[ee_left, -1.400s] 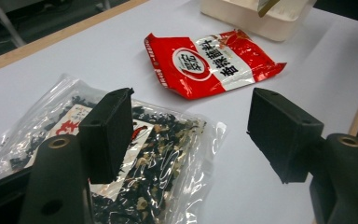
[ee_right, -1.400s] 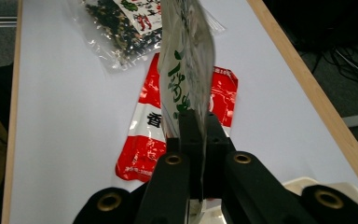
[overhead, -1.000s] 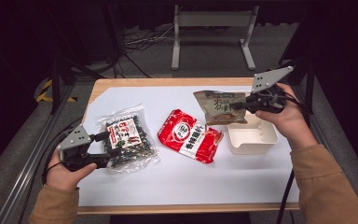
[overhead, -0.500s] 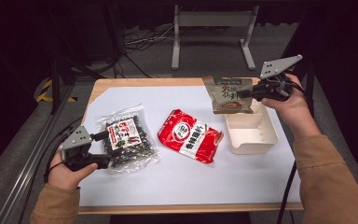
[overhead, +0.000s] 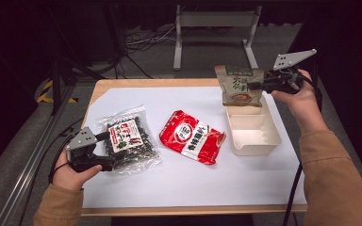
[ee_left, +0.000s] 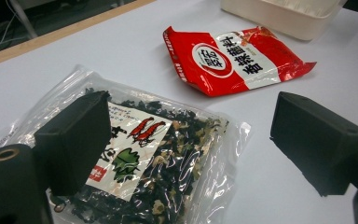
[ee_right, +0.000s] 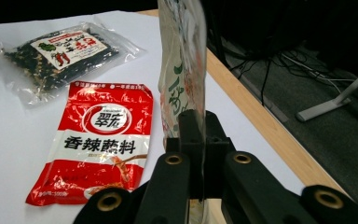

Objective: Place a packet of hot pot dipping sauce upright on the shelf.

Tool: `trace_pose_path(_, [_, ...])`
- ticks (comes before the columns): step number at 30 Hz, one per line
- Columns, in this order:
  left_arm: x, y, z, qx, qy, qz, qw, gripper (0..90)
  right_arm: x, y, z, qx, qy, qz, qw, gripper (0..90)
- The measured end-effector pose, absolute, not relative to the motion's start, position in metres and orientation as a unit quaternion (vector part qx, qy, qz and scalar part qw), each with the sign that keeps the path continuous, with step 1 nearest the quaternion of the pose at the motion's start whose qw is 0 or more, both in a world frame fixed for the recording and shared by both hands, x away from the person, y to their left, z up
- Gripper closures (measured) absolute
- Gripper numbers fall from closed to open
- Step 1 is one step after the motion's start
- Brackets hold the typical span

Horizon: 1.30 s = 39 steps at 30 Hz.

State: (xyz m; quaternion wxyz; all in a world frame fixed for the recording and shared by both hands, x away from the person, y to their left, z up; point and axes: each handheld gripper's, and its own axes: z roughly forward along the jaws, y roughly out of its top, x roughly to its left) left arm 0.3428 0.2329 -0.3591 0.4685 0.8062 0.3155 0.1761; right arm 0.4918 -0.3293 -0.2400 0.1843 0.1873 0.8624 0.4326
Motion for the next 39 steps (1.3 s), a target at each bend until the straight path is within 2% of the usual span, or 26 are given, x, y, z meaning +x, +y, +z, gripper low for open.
trace_pose_path(14, [0.348, 0.226, -0.365, 0.808, 0.326, 0.155, 0.465, 9.2, 0.516, -0.35, -0.252, 0.217, 0.854, 0.427, 0.204, 89.6])
trace_pose_path(39, [0.354, 0.21, -0.374, 0.812, 0.331, 0.139, 0.46, 8.5, 0.555, -0.349, -0.3, 0.244, 0.869, 0.383, 0.197, 89.5])
